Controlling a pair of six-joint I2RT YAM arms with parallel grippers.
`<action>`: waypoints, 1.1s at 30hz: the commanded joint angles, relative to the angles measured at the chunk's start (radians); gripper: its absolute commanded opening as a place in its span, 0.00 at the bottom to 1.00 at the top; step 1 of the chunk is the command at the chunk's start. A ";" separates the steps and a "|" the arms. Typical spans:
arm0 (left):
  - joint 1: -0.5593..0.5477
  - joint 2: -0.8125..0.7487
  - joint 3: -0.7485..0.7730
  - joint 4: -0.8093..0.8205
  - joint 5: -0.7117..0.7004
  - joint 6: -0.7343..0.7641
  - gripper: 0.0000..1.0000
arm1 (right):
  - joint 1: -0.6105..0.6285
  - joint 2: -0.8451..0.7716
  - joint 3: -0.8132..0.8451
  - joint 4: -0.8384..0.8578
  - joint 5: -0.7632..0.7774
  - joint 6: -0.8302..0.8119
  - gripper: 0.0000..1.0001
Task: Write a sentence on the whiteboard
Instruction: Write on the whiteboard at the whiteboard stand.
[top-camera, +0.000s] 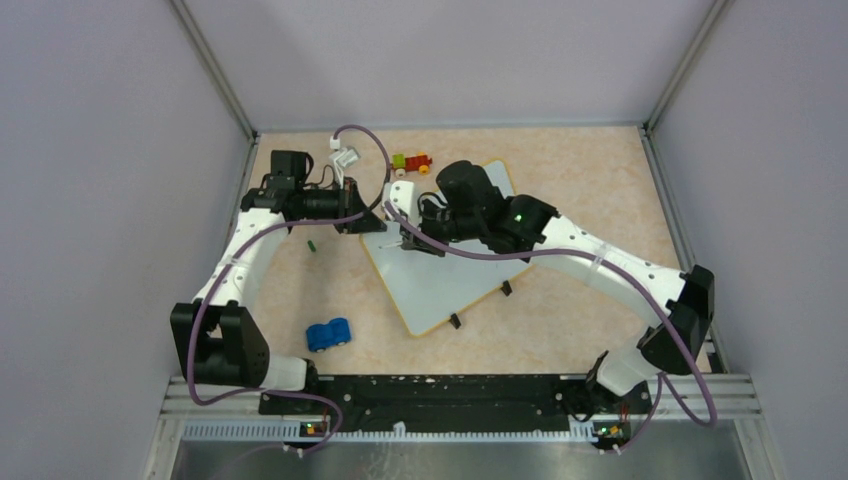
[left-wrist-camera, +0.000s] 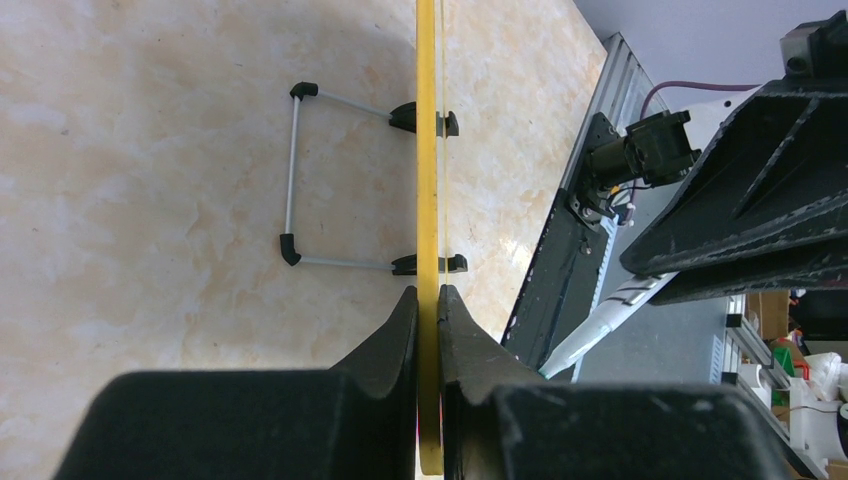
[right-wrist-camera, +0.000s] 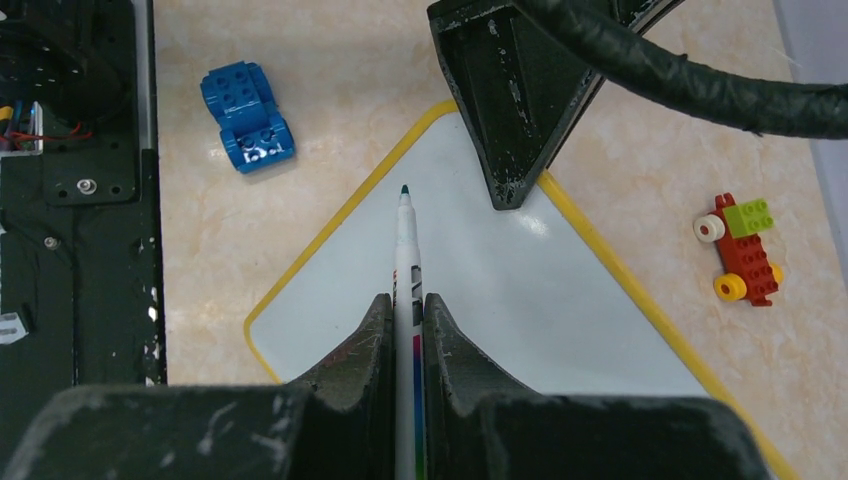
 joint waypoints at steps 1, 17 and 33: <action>0.004 -0.027 0.001 0.034 0.029 -0.003 0.00 | 0.034 0.017 0.033 0.083 0.053 0.020 0.00; 0.004 -0.031 0.000 0.036 0.024 -0.002 0.00 | 0.034 0.063 0.017 0.113 0.079 0.024 0.00; 0.004 -0.024 0.001 0.035 0.019 0.005 0.00 | 0.039 0.038 -0.001 0.035 0.016 -0.006 0.00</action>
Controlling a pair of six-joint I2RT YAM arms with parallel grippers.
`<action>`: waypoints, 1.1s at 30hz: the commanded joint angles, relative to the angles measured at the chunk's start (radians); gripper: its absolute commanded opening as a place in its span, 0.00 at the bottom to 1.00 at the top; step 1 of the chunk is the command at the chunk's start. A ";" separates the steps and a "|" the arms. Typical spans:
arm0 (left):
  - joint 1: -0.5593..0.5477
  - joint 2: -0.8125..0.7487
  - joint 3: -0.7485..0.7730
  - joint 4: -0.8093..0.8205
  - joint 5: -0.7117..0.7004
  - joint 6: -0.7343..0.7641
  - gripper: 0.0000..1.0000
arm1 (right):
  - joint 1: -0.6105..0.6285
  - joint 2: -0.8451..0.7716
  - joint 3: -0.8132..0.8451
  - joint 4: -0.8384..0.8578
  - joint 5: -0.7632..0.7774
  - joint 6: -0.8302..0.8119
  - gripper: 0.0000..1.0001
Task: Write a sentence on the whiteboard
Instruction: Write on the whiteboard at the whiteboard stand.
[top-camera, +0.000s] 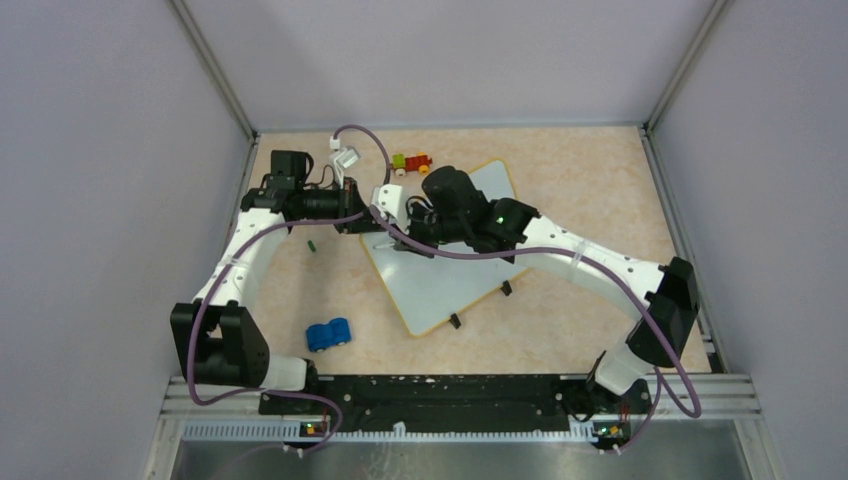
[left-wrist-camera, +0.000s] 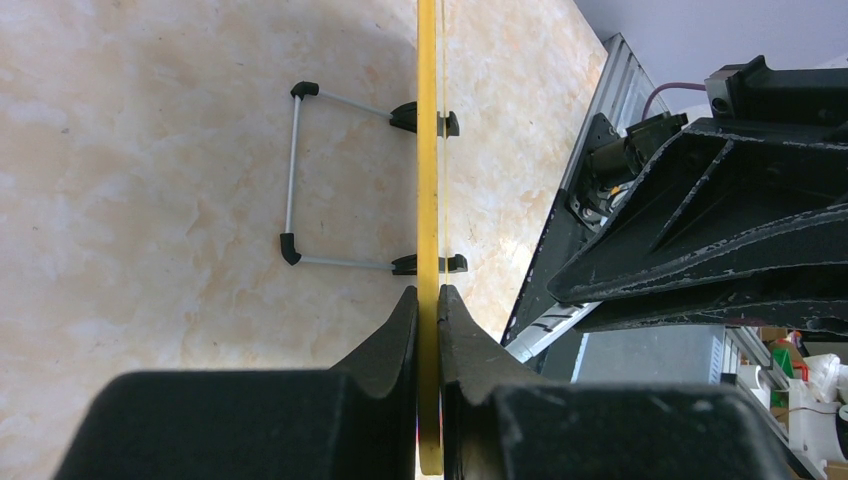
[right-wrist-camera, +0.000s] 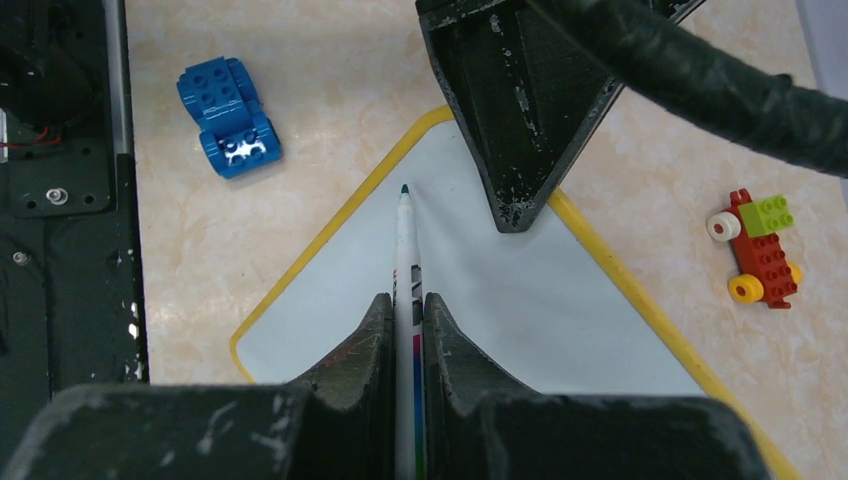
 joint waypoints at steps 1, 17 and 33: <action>0.004 -0.024 0.002 0.035 0.022 0.009 0.00 | 0.017 -0.036 -0.004 -0.029 -0.026 -0.028 0.00; 0.005 -0.025 0.004 0.031 0.020 0.013 0.00 | 0.026 -0.006 0.002 -0.032 0.048 -0.049 0.00; 0.004 -0.027 0.005 0.028 0.021 0.016 0.00 | 0.024 0.016 0.057 0.005 0.141 -0.032 0.00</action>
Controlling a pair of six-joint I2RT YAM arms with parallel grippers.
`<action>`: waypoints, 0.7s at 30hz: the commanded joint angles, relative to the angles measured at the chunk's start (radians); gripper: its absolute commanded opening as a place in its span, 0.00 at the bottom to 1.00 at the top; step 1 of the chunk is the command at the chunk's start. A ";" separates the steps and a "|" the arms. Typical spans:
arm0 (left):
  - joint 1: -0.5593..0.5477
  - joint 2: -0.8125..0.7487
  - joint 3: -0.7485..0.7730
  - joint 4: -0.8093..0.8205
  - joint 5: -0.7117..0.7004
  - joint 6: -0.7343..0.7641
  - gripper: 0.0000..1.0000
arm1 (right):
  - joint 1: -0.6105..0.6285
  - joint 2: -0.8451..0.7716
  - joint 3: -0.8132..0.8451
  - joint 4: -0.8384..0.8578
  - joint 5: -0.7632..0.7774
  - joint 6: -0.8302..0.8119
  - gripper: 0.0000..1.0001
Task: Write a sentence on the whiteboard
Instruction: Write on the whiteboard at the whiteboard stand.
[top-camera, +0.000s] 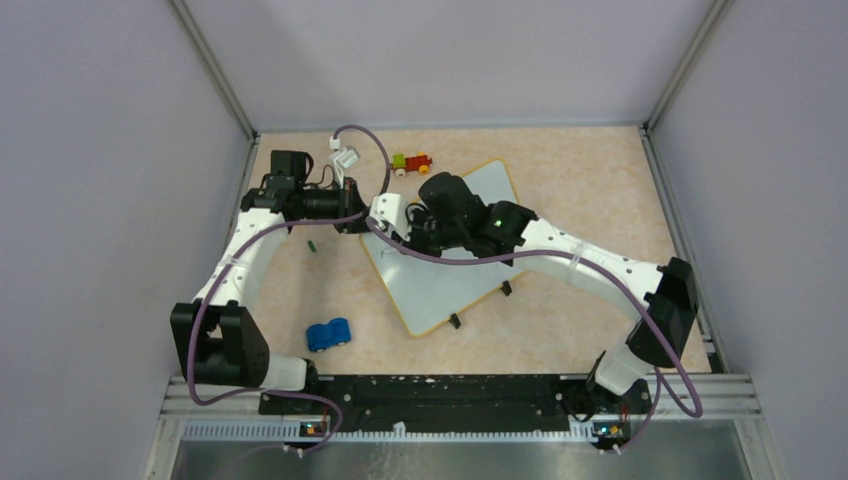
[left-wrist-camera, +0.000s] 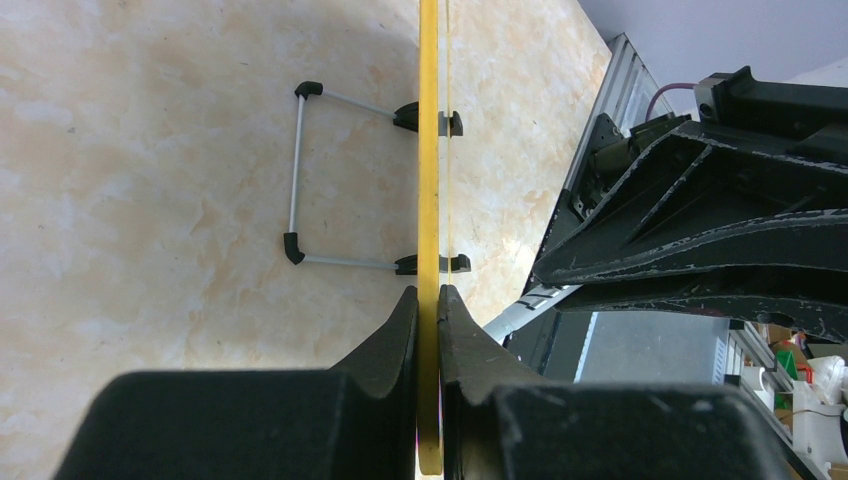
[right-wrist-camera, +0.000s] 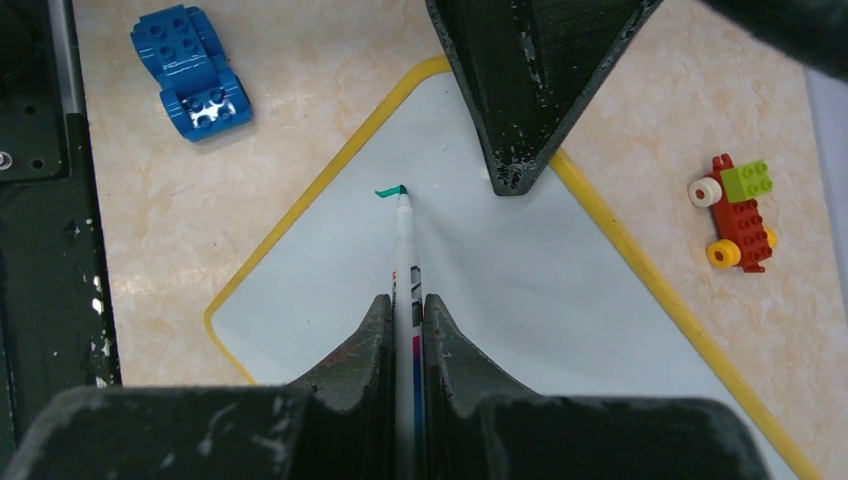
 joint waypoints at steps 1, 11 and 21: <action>0.004 -0.027 0.004 0.027 0.027 0.015 0.00 | 0.005 0.018 0.071 0.055 0.064 0.010 0.00; 0.004 -0.024 0.007 0.027 0.029 0.015 0.00 | -0.011 0.032 0.102 0.046 0.077 0.017 0.00; 0.004 -0.024 0.007 0.023 0.026 0.019 0.00 | -0.012 0.015 0.066 0.027 0.076 0.009 0.00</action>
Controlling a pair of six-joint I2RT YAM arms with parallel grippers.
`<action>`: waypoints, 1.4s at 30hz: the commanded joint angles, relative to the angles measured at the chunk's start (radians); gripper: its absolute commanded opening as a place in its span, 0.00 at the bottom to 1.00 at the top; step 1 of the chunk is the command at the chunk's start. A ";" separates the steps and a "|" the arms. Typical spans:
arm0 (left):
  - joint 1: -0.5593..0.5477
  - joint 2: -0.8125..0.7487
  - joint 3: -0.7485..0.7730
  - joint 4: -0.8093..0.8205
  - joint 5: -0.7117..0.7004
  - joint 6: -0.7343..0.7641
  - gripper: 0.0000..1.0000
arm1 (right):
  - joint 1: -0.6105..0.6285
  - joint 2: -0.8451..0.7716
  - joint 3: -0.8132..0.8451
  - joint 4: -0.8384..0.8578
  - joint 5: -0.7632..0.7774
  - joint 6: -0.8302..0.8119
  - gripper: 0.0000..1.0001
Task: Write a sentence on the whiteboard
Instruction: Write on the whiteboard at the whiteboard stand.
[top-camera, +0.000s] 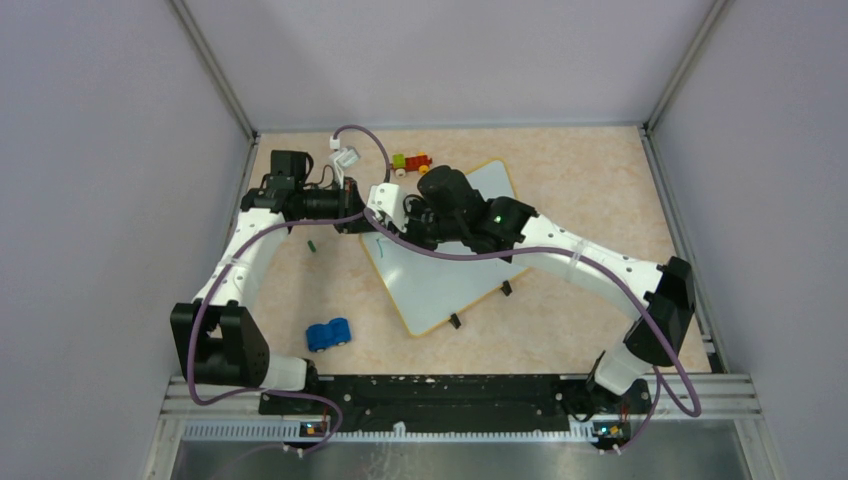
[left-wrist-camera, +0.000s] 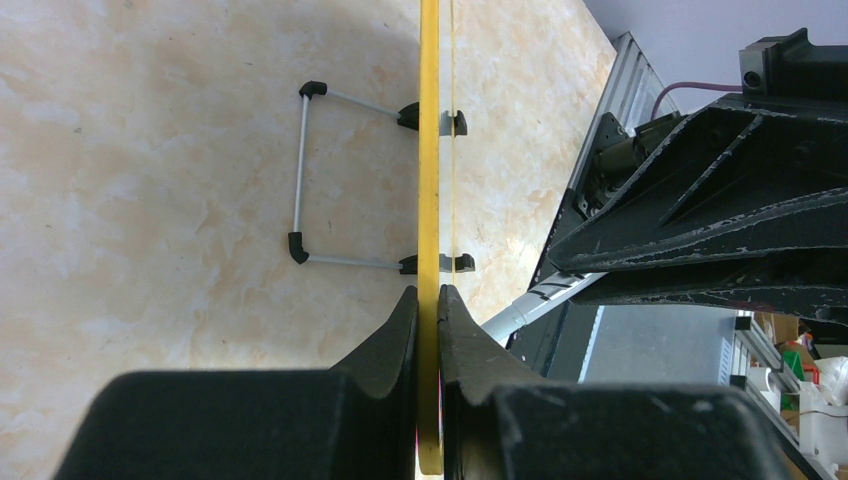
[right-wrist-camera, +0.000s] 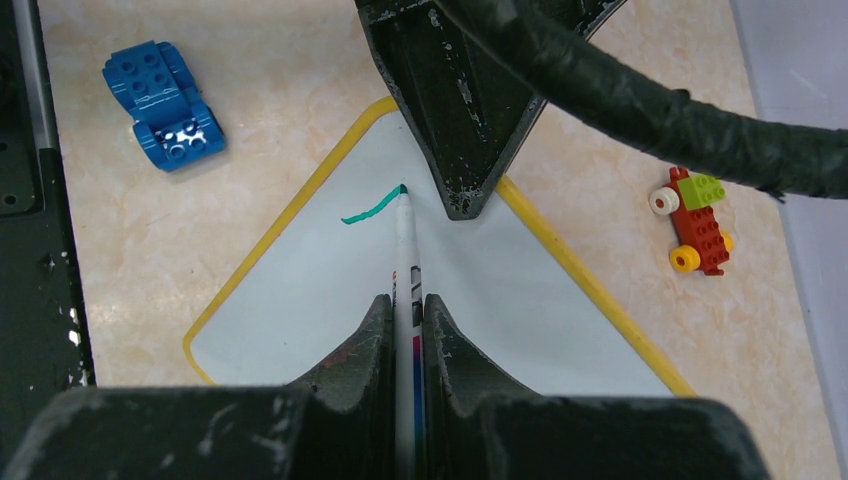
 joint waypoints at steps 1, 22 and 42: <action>0.004 -0.023 0.007 0.023 0.032 0.013 0.00 | -0.007 -0.003 0.012 0.005 0.034 0.001 0.00; 0.004 -0.013 0.005 0.025 0.037 0.014 0.00 | -0.006 -0.066 -0.108 0.008 0.033 0.003 0.00; 0.004 -0.021 0.003 0.025 0.034 0.014 0.00 | -0.048 -0.029 0.002 0.026 0.043 0.016 0.00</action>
